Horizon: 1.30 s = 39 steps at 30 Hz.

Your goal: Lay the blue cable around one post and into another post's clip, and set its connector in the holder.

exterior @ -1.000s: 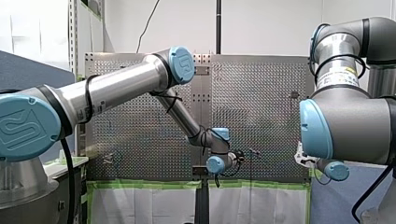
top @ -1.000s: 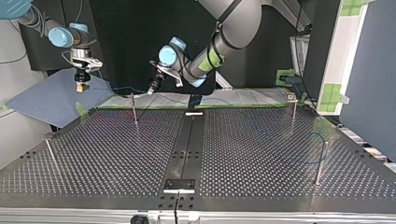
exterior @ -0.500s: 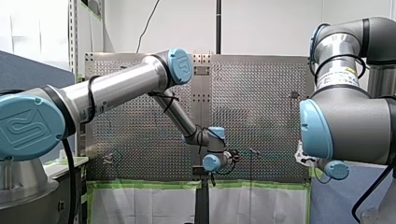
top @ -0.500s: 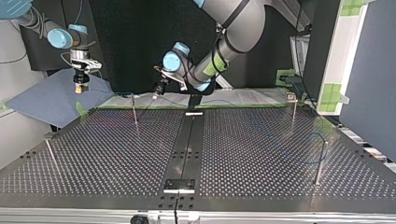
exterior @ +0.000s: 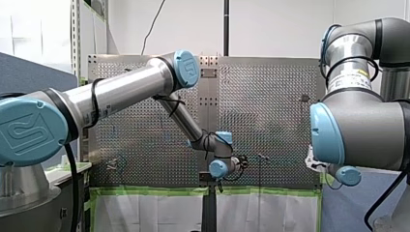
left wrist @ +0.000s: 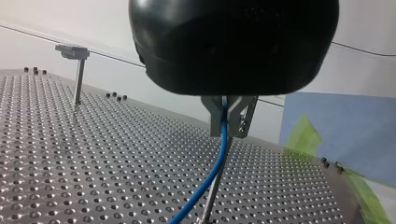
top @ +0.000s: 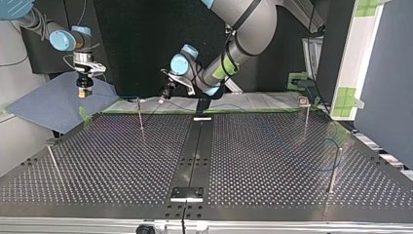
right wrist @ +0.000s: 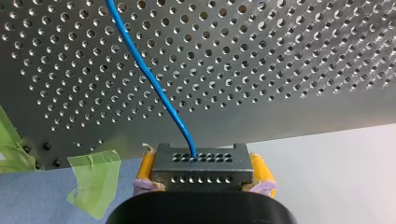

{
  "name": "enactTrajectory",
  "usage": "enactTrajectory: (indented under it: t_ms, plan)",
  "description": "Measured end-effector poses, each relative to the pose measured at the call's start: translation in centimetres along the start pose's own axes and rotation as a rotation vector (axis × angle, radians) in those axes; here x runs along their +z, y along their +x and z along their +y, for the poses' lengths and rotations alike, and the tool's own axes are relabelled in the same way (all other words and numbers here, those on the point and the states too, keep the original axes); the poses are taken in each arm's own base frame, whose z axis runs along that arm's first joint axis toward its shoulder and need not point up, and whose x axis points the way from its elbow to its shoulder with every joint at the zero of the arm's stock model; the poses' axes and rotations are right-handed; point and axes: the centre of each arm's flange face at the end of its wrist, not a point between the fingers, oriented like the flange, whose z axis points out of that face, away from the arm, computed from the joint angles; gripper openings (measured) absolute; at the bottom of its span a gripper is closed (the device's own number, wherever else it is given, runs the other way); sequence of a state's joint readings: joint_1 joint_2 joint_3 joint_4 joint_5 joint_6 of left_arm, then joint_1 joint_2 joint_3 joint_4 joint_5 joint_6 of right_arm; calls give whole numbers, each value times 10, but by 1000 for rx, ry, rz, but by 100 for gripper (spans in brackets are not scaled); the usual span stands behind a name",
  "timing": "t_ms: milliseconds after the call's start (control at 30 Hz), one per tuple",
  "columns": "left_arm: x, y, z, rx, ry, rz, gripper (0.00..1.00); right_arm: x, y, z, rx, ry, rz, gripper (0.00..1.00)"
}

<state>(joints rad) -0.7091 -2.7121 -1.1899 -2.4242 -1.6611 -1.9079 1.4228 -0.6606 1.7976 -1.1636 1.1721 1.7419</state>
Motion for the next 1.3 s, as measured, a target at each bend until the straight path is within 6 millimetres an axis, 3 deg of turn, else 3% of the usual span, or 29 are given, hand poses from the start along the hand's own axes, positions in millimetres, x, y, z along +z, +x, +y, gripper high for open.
enactTrajectory:
  t_ms: [233,467,1300]
  plan:
    - [1,0,6,-19,-7,0,2,2,1,-2,4,5,3,0]
    - [4,13,13,-21,-21,23,2,4,1,-4,4,9,3,0]
    - [18,2,26,-60,-8,8,5,11,5,-5,20,17,14,0]
